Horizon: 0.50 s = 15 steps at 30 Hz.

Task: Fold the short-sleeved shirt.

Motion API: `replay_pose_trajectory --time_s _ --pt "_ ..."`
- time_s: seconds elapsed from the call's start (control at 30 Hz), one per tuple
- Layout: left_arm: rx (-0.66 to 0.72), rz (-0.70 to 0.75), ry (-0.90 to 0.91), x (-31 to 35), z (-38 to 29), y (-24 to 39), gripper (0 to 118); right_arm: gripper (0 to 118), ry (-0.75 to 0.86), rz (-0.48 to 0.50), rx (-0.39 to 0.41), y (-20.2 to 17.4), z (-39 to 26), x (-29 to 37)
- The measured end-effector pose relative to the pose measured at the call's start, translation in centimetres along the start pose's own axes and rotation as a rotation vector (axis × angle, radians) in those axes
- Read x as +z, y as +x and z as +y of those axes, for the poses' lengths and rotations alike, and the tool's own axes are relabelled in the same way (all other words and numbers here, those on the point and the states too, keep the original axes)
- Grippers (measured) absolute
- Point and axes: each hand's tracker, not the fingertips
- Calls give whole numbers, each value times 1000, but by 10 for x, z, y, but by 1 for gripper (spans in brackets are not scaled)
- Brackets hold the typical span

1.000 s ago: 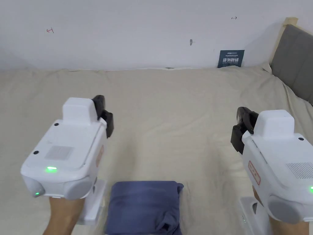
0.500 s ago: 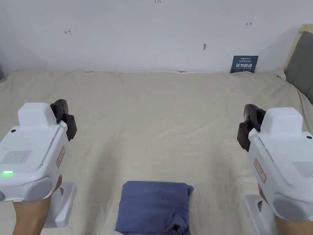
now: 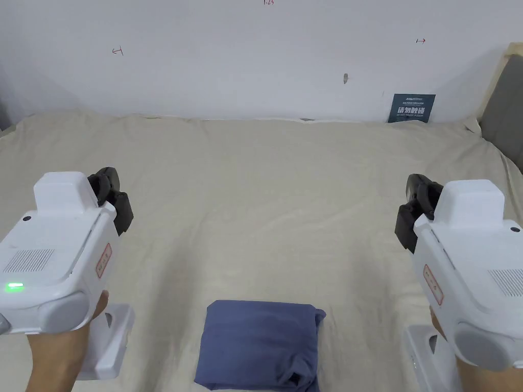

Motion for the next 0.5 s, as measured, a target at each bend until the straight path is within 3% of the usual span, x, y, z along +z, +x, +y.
replay_pose_trajectory --time_s 0.33,0.5 --pt "25 -9 -22 -1 -3 2 1 3 -27 25 -32 -10 -15 -13" --pt "16 -20 -34 -1 -7 2 1 3 -111 60 -42 -35 -52 -37"
